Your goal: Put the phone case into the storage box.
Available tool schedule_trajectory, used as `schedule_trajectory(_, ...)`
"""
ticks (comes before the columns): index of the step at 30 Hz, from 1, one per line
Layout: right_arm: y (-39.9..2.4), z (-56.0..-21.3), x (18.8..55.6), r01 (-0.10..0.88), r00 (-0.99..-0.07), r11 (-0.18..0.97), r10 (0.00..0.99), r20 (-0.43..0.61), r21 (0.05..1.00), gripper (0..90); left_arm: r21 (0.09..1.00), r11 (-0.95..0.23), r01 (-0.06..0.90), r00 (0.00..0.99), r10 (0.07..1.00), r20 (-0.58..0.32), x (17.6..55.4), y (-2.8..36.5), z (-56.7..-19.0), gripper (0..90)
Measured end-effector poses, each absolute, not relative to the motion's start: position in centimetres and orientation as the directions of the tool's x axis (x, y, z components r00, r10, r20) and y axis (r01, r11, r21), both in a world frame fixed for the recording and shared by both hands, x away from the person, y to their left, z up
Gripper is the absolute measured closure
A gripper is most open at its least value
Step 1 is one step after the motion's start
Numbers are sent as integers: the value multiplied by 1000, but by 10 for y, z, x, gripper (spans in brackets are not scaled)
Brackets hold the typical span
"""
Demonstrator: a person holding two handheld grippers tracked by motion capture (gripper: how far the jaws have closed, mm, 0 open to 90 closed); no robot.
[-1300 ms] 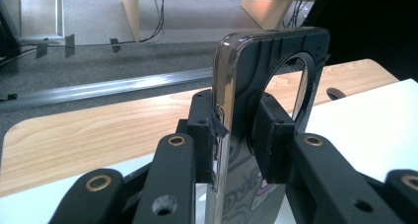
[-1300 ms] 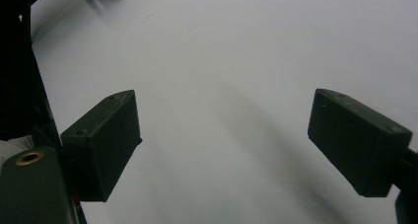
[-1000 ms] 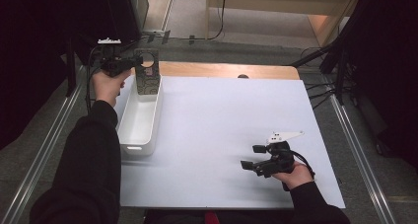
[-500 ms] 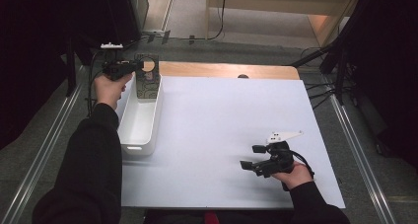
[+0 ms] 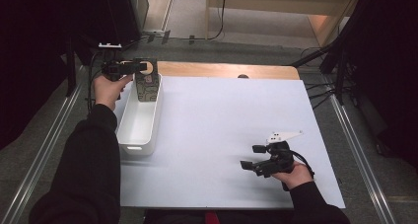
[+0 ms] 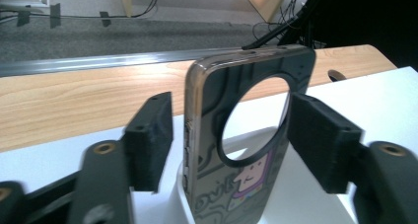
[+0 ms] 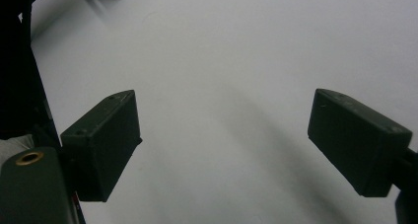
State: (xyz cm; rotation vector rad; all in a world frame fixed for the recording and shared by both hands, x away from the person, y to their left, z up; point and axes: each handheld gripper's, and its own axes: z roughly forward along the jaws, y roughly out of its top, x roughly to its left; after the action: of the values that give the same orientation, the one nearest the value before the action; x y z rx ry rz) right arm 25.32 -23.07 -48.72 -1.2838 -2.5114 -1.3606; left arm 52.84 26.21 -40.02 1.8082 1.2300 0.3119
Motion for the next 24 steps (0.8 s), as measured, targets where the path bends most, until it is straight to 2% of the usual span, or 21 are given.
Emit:
schedule_trajectory(4,-232,-487,254,661,-664,282,651,367,696,117,772,-106,627,470,841,-267,527,262,-397,309)
schedule_trajectory(16,-235,-485,255,664,-655,269,659,370,698,117,740,-54,670,428,844,-325,514,270,-380,309)
schedule_trajectory(24,-235,-483,256,664,-656,275,661,365,695,117,730,-85,678,449,834,-320,501,270,-367,309)
